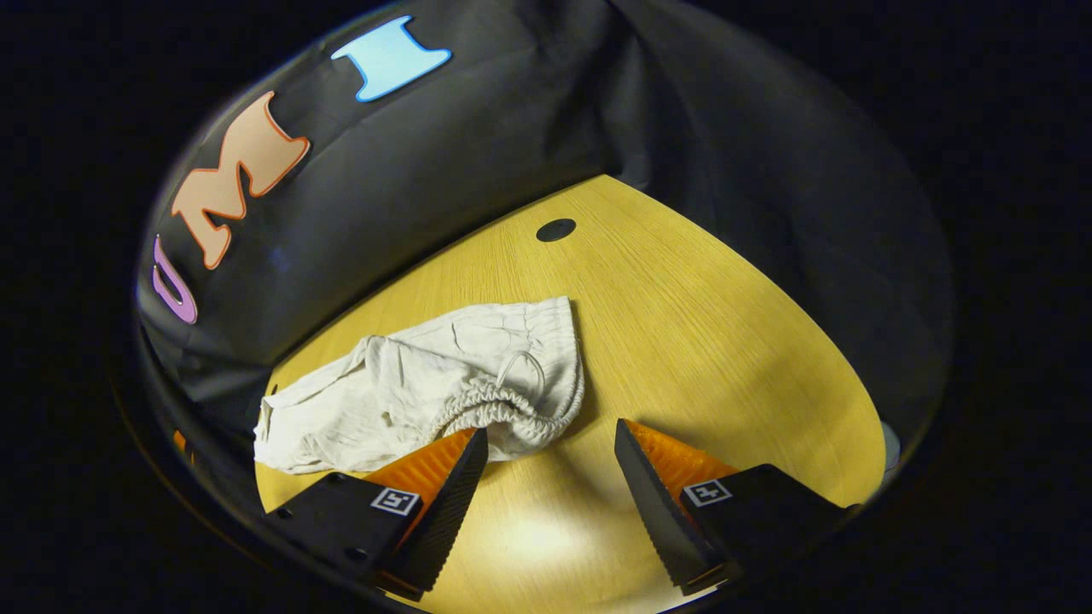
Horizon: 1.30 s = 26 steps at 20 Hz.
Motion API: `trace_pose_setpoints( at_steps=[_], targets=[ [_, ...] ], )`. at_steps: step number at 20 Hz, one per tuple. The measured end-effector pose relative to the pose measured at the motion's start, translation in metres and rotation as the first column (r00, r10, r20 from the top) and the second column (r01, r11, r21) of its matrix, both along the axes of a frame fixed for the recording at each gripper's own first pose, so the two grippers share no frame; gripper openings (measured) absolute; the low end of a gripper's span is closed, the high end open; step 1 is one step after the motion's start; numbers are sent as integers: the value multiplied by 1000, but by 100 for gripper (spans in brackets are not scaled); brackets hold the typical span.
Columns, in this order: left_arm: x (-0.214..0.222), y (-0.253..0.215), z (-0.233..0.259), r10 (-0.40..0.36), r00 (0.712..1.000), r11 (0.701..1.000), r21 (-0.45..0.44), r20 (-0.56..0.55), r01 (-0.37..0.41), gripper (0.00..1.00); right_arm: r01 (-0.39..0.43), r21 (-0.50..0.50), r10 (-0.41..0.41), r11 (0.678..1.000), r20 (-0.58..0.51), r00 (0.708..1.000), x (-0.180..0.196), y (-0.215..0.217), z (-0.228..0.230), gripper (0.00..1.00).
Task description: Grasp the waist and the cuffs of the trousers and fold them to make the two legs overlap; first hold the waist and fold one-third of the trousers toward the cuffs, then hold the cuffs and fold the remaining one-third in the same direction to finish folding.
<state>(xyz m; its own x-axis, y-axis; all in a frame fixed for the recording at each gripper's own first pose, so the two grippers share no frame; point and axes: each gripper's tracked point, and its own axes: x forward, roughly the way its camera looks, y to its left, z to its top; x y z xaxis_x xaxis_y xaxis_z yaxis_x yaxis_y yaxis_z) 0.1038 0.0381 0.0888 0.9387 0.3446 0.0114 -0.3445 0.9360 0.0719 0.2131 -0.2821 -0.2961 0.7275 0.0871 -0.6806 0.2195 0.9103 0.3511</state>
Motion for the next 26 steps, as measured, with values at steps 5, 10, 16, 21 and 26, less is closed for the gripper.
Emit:
trace_pose_setpoints(
  at_steps=[5, 10, 16, 21, 26],
  targets=[
    [0, -8, 3, 5, 1000, 1000, 9, -2, -5, 95, 24, 98, -24, 995, 0, 1000, 15, 13, -7, 94],
    [4, -20, 14, -19, 1000, 1000, -1, 24, 19, 95, 71, 111, -71, 991, -5, 997, 25, 15, -14, 57],
    [4, -27, 22, -58, 998, 998, 16, 27, 58, 95, 75, 167, -92, 983, 94, 991, 31, 29, 21, 21],
    [10, -21, 22, -108, 994, 994, 4, 21, 107, 95, 34, 133, -56, 990, 169, 984, 25, 53, 60, 21],
    [22, 4, 9, -190, 981, 982, -10, -31, 190, 95, 30, 150, -68, 988, 259, 963, 17, 108, 118, 21]
  ],
)
